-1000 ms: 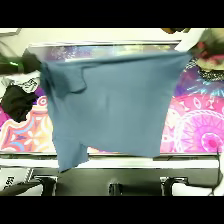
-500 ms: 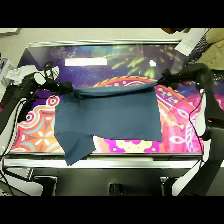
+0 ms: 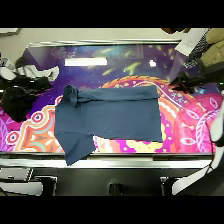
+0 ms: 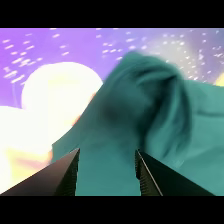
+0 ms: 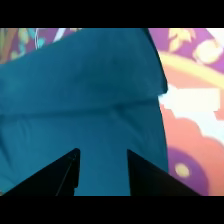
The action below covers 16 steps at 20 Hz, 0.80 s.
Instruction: Fold the clothes and pants, and hang the long-sleeved shirts on hangers.
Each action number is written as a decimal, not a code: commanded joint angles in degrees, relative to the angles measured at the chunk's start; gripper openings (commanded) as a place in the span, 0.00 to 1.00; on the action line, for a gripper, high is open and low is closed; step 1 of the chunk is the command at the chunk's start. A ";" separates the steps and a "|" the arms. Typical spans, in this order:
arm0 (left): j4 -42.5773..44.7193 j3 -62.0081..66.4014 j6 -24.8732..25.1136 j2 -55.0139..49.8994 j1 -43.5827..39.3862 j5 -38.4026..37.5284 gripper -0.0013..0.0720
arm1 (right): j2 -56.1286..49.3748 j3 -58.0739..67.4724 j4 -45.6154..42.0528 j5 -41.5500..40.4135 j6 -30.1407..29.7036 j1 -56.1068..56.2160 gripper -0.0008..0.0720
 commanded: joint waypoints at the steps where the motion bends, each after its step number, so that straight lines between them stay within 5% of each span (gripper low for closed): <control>1: -0.11 -0.02 3.19 4.63 6.16 -11.21 0.58 | 9.64 -11.61 -0.11 -6.03 -4.11 -6.51 0.51; 9: -0.11 -7.19 2.64 7.45 10.03 -16.50 0.58 | 27.41 -55.63 -5.11 1.05 -11.28 -9.64 0.55; 16: -0.11 -10.19 2.67 7.34 9.97 -16.24 0.58 | 27.74 -65.53 -7.10 7.19 -15.65 -9.64 0.54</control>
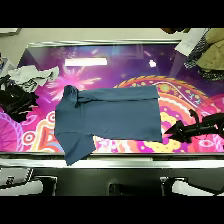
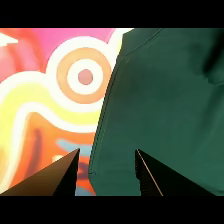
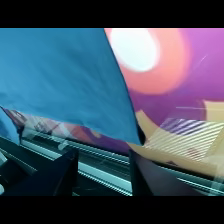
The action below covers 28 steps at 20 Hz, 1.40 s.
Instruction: Fold the clothes and pants, and hang the long-sleeved shirts on hangers.
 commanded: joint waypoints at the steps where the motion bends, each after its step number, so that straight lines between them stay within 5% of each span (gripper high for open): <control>1: 0.02 -0.79 0.02 -0.02 0.09 -0.20 0.58 | 0.44 -3.45 -2.25 3.74 -1.88 -0.04 0.54; 12: 0.00 -0.79 0.20 -0.02 -0.13 0.33 0.58 | 0.39 -8.11 1.97 10.16 -3.52 -0.02 0.60; 18: 0.07 -0.90 0.00 0.09 0.09 -0.26 0.58 | 0.39 -10.19 2.32 15.08 -2.27 8.81 0.60; 22: -0.28 -8.79 1.97 4.11 5.57 3.37 0.58 | 0.55 -10.16 2.38 14.78 -1.64 9.11 0.26; 25: -9.33 -22.75 11.21 9.88 11.19 7.56 0.58 | 0.57 -10.16 2.56 14.60 -1.77 9.11 0.06; 28: -18.18 -33.24 18.99 11.10 13.55 8.39 0.58 | 0.57 -10.16 3.21 13.73 -1.77 9.11 0.06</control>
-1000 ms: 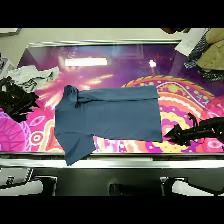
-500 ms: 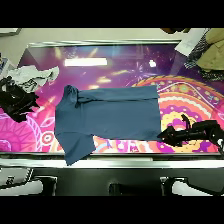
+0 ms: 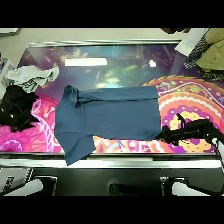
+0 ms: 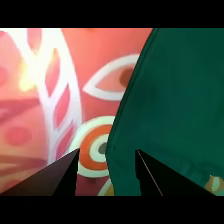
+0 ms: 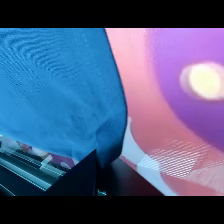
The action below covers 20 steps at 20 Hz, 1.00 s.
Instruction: Fold the clothes and pants, and hang the long-sleeved shirts on hangers.
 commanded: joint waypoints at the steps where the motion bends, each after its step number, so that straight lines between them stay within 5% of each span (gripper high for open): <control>1: -9.79 -12.11 9.27 2.08 2.69 3.02 0.58 | 0.04 -0.02 0.55 -1.16 0.20 0.13 0.06; 20: -17.03 -20.90 13.66 -3.19 -4.22 15.43 0.57 | 0.07 -0.02 1.22 -3.17 -0.02 0.13 0.06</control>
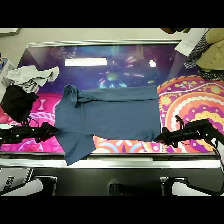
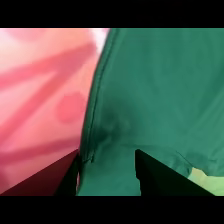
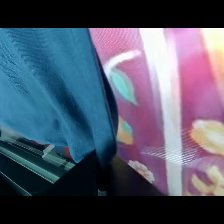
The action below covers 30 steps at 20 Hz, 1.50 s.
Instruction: Fold the clothes and pants, and hang the long-sleeved shirts on hangers.
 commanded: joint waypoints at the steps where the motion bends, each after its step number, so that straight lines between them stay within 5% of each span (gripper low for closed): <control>1: -0.07 -0.09 0.17 -1.31 -1.88 3.13 0.50 | 0.04 0.07 0.39 -0.24 0.04 0.02 0.06; 2: -0.79 -0.09 0.20 -1.31 -1.86 3.32 0.37 | 0.04 0.07 0.39 -0.24 0.04 0.02 0.06; 3: -1.05 0.02 0.20 -1.31 -1.86 3.39 0.13 | 0.15 0.07 0.68 -0.24 -0.07 0.02 0.06; 4: -1.70 0.09 0.42 -1.31 -1.86 3.39 0.04 | 0.72 0.07 1.55 -0.17 -0.92 0.02 0.06; 13: -8.48 11.96 2.58 1.18 -6.27 3.23 0.03 | 5.79 21.00 6.73 4.81 -3.61 6.19 0.06; 16: -8.35 25.42 -0.04 3.21 -8.68 3.23 0.03 | 5.79 36.48 1.55 11.30 2.45 10.54 0.06; 23: -0.68 59.56 -10.60 9.88 -8.98 3.23 0.03 | 9.40 69.51 -3.19 7.65 8.26 10.38 0.05; 30: 15.10 67.73 -23.10 28.04 -8.98 1.33 0.03 | 29.86 75.17 -11.21 10.60 16.35 10.38 0.06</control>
